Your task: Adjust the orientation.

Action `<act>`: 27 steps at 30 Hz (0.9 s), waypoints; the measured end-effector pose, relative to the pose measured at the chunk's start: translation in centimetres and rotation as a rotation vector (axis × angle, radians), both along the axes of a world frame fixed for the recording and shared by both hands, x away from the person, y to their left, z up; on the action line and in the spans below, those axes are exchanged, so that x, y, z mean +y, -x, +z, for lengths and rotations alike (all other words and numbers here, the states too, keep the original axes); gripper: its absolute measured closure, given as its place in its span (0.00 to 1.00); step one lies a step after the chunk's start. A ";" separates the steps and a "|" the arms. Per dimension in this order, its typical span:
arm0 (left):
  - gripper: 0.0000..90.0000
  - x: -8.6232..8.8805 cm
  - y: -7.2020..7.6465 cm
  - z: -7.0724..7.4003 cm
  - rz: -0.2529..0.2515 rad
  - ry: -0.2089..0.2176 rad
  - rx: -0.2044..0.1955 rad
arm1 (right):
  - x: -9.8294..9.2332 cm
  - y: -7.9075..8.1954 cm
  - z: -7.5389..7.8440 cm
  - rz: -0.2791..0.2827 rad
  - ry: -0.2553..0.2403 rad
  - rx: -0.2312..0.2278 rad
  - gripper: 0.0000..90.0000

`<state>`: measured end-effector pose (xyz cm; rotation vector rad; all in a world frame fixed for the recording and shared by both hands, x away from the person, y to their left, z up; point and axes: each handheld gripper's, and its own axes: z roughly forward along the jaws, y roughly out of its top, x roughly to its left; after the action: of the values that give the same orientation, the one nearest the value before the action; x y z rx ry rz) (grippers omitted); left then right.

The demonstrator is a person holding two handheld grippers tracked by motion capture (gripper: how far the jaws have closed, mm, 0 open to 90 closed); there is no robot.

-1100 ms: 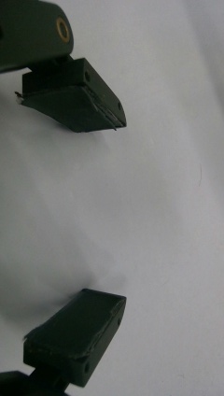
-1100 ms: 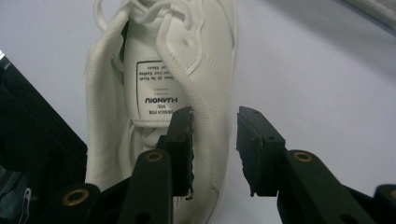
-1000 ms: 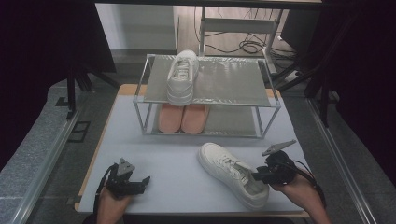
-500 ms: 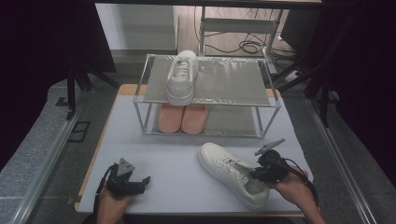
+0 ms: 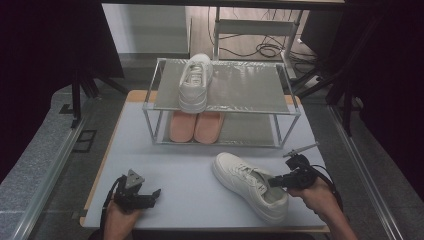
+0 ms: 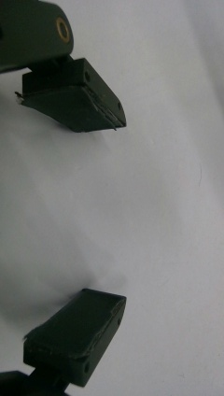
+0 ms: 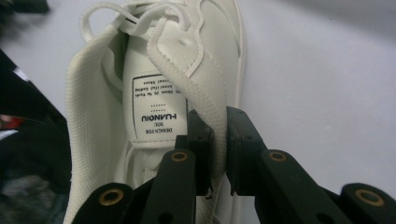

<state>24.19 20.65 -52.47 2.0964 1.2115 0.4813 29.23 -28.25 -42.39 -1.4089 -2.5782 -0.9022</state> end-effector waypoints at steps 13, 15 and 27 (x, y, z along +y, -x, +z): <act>0.15 0.0 0.0 0.0 0.000 0.000 0.001 | -1.5 -0.8 0.2 -0.053 -0.148 0.082 0.91; 0.15 0.0 0.0 0.0 0.000 0.000 0.001 | -1.7 -0.8 0.4 -0.059 -0.172 0.092 0.91; 0.15 0.0 0.0 0.0 0.001 0.001 0.002 | -2.2 -0.8 1.8 -0.069 -0.267 0.105 0.91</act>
<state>24.21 20.67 -52.47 2.0966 1.2138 0.4788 30.06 -30.49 -40.56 -1.4331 -2.2469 -1.1015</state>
